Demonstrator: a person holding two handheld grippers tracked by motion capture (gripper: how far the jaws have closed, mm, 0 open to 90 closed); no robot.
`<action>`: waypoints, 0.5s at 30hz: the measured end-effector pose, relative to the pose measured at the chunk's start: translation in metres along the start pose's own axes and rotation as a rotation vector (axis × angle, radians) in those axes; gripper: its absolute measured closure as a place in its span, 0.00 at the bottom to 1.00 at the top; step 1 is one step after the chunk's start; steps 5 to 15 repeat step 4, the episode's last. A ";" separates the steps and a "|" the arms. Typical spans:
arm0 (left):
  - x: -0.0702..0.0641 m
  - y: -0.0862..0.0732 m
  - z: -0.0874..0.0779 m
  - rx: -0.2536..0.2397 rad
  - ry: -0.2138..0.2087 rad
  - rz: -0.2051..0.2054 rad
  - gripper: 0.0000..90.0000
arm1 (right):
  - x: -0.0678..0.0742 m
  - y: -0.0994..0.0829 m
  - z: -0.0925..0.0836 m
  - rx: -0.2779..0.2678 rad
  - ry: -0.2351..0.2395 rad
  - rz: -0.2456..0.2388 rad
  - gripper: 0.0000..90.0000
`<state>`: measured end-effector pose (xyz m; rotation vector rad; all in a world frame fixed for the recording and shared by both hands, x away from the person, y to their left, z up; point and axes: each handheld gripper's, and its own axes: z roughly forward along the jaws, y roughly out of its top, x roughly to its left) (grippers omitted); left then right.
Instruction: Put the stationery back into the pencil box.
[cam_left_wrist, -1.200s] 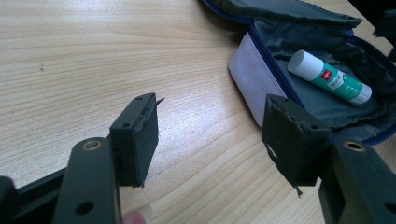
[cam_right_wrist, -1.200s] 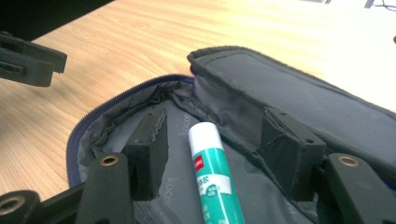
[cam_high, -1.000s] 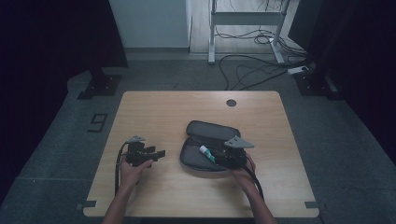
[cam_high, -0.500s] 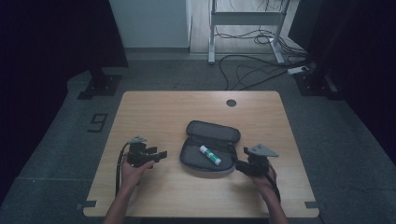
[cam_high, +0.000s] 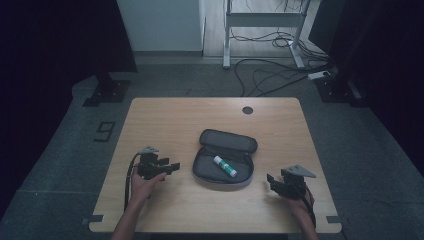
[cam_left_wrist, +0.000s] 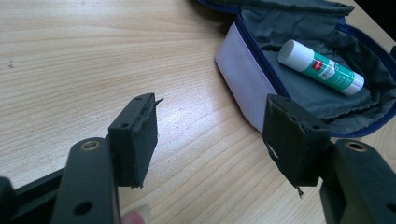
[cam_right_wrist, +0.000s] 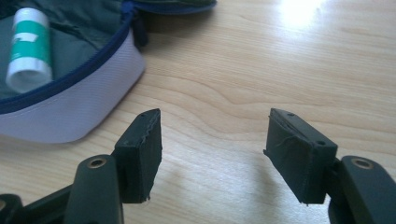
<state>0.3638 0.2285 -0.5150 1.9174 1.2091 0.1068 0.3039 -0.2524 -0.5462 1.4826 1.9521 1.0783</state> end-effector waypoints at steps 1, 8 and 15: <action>0.000 0.000 0.001 0.002 0.000 0.002 0.40 | 0.000 0.000 0.000 -0.001 0.001 0.001 0.39; 0.000 0.000 0.001 0.002 -0.001 0.003 0.40 | 0.003 0.000 0.002 0.010 0.007 -0.015 0.38; 0.000 0.000 0.001 0.002 -0.001 0.003 0.40 | 0.003 0.000 0.002 0.010 0.007 -0.015 0.38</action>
